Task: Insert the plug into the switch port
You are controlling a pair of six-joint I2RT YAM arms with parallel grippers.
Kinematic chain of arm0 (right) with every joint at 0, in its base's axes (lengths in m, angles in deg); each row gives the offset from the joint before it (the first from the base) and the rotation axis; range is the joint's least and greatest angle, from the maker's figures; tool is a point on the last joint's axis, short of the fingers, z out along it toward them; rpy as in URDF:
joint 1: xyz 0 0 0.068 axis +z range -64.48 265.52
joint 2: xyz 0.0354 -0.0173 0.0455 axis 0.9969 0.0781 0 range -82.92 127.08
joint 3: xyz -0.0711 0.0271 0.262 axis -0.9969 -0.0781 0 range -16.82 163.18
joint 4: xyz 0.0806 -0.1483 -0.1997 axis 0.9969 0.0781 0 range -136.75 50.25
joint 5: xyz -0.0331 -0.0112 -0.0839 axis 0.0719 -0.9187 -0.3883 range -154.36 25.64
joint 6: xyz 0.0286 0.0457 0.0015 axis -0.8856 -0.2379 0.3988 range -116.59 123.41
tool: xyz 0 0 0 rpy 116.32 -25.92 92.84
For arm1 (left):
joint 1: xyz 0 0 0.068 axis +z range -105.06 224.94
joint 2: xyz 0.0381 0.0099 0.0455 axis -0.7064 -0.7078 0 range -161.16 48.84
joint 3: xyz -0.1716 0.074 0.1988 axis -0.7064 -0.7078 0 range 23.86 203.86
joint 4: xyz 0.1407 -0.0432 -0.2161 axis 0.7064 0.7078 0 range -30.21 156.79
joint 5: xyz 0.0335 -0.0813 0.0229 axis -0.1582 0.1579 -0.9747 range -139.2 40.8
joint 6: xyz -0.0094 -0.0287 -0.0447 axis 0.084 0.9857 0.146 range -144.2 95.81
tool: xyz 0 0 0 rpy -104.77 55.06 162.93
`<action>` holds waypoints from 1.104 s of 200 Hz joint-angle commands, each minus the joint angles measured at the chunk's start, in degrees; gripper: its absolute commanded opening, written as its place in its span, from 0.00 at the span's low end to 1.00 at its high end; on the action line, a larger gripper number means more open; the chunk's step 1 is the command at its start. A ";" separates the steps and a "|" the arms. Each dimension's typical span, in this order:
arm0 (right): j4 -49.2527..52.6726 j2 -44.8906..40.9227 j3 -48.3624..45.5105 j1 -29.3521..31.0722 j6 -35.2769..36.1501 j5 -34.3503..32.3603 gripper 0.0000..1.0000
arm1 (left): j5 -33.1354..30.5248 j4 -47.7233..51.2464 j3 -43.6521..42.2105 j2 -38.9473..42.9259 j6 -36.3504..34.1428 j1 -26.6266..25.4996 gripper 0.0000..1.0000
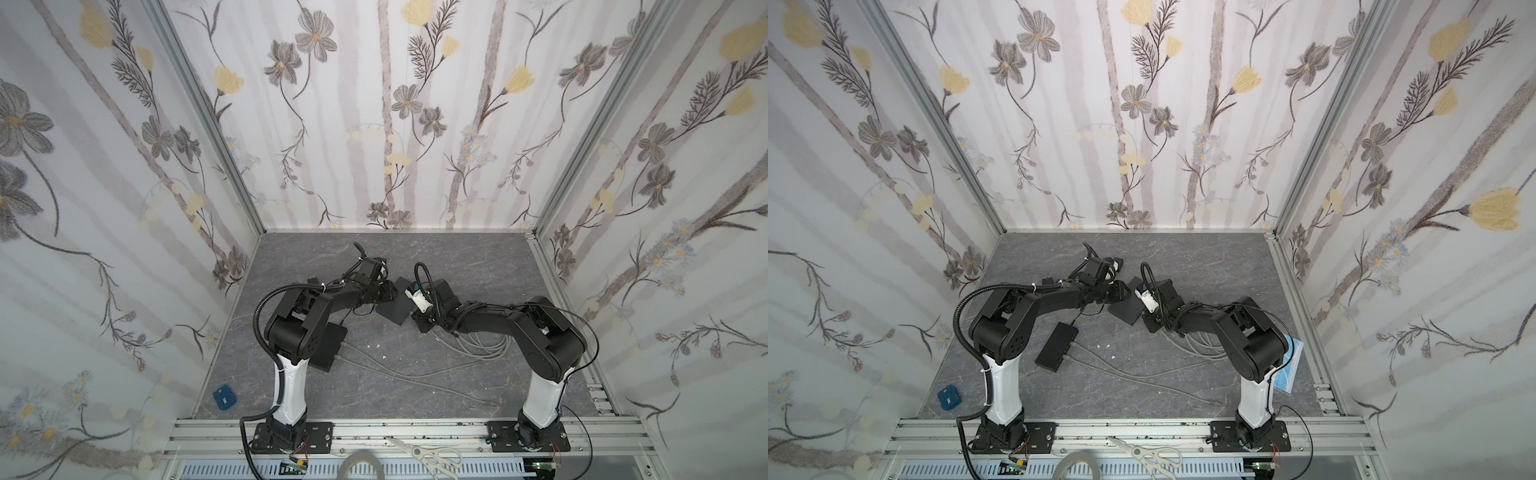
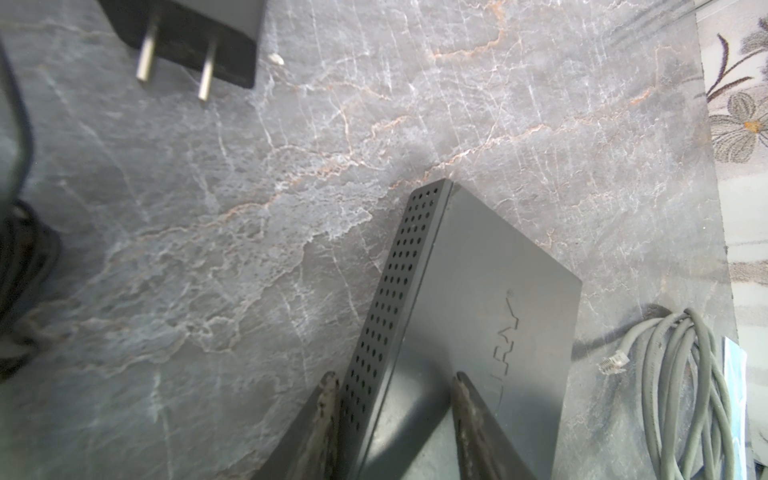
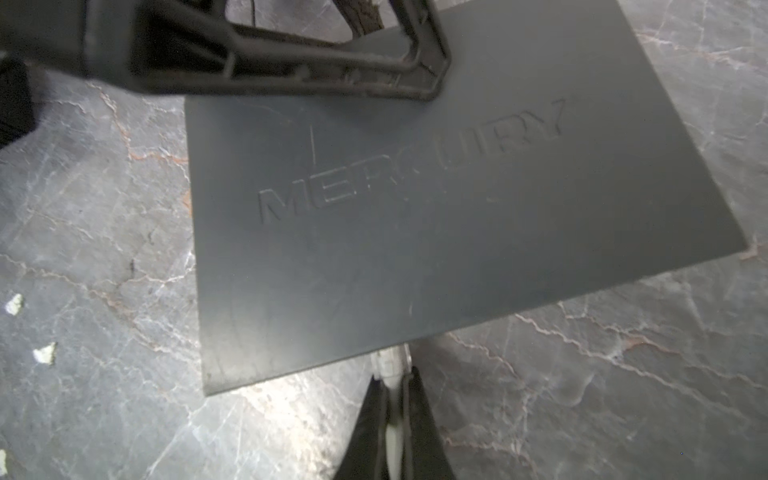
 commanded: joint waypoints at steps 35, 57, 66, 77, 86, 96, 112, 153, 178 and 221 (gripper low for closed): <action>-13.21 -0.09 -1.41 0.21 -1.93 3.63 0.00 | 14.76 17.78 2.36 -1.99 0.65 -1.30 0.44; -12.06 -1.48 -2.24 0.26 -1.58 3.13 0.00 | 14.68 19.96 5.44 -3.37 -1.33 0.00 0.44; -11.64 -1.96 -2.57 0.31 -1.67 3.01 0.00 | 14.32 21.03 6.96 -4.05 -2.18 0.59 0.44; -10.47 -2.40 -2.74 0.27 -1.80 2.78 0.00 | 13.52 22.18 8.53 -4.60 -3.12 1.27 0.44; -9.49 -2.69 -3.04 0.28 -1.98 2.43 0.00 | 12.87 22.94 9.66 -4.91 -3.64 1.65 0.44; -8.53 -3.01 -3.56 0.31 -2.23 1.85 0.00 | 12.53 23.53 10.74 -4.95 -4.04 2.12 0.44; -7.93 -3.75 -5.01 0.31 -2.81 1.17 0.00 | 12.87 24.69 13.11 -5.40 -4.30 2.82 0.45; -8.02 -4.12 -7.15 0.31 -3.50 0.28 0.00 | 10.61 28.86 19.69 -4.54 -3.84 5.25 0.48; -8.12 -3.33 -7.10 0.25 -3.91 0.45 0.00 | 9.47 22.82 16.10 0.71 -0.09 6.47 0.47; -7.77 -4.08 -7.28 0.38 -3.79 -0.50 0.16 | 10.00 9.19 0.93 16.20 5.08 6.06 0.47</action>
